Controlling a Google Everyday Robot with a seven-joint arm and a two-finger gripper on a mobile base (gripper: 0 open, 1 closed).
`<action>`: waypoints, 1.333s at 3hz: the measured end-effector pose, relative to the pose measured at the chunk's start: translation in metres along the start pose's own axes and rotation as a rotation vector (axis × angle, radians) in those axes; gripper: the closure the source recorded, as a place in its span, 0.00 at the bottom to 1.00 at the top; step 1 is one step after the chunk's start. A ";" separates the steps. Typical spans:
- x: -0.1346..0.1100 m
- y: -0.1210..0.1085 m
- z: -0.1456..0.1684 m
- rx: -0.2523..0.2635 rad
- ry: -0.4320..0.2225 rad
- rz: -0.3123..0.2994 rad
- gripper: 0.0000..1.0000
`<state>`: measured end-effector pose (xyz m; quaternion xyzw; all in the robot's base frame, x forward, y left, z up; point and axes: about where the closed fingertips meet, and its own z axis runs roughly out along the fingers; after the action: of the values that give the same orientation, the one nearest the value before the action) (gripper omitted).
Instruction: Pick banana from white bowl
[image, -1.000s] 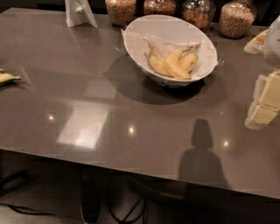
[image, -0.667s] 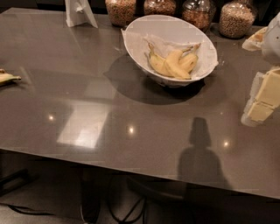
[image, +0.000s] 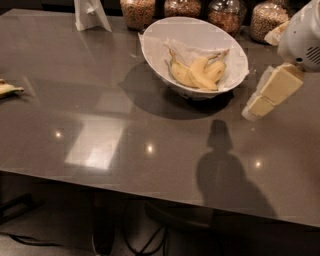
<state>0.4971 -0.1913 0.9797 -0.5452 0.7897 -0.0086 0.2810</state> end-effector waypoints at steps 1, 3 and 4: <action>-0.024 -0.028 0.020 0.049 -0.048 0.085 0.00; -0.046 -0.058 0.041 0.079 -0.070 0.241 0.00; -0.047 -0.058 0.041 0.079 -0.070 0.239 0.00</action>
Offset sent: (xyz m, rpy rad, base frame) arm 0.1387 0.0385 0.0061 0.2218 -0.0395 -0.3481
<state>0.5771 -0.1623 0.9837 -0.4356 0.8379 0.0133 0.3287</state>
